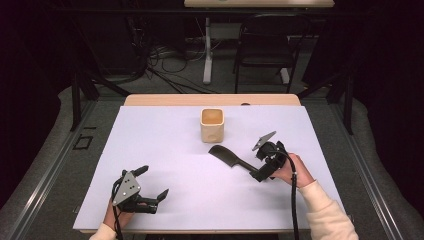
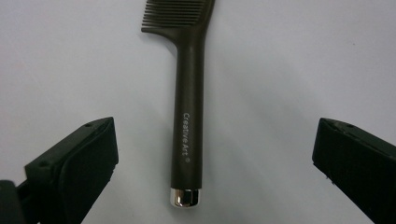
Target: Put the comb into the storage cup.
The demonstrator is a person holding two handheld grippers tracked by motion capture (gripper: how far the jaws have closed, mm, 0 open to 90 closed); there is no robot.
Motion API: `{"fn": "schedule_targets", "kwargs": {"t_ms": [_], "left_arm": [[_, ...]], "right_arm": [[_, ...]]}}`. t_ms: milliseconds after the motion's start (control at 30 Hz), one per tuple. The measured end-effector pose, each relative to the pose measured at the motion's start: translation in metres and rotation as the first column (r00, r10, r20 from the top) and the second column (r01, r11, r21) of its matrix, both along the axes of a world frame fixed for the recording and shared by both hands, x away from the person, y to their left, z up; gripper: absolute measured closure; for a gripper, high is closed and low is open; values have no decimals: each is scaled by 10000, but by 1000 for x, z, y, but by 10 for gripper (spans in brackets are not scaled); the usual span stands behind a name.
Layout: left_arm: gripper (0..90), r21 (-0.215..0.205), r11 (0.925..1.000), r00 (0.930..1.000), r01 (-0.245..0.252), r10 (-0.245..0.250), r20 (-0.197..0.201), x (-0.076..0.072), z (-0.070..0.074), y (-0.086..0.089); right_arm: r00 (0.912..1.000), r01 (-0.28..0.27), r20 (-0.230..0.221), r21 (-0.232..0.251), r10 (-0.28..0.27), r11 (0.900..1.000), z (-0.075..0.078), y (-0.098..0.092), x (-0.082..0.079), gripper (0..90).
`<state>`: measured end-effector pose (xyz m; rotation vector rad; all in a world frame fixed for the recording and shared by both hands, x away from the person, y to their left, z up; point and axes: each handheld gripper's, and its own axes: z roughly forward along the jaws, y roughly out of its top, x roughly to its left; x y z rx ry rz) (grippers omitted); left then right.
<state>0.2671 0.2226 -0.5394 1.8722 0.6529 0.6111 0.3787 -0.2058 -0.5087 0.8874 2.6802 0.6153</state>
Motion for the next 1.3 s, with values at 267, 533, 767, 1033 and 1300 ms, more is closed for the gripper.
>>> {"fn": "schedule_targets", "kwargs": {"t_ms": [267,533,767,1033,1300], "left_arm": [[2,29,10000,10000,-3,3,-1,1,0,0],[2,33,10000,10000,-36,36,12,1,0,0],[2,77,10000,10000,-14,13,23,0,0,0],[2,96,9999,10000,-54,54,1,0,0,0],[2,116,9999,10000,-31,31,-9,0,0,0]], "right_arm": [[9998,-136,107,-244,139,9996,-2,13,4,0],[9992,-396,88,-265,398,9989,-2,25,5,0],[9975,-573,384,-398,588,9976,3,37,3,64],[9970,-602,439,-634,630,9962,5,43,3,270],[9972,-737,38,-1330,748,9884,2,52,10,429]]}}
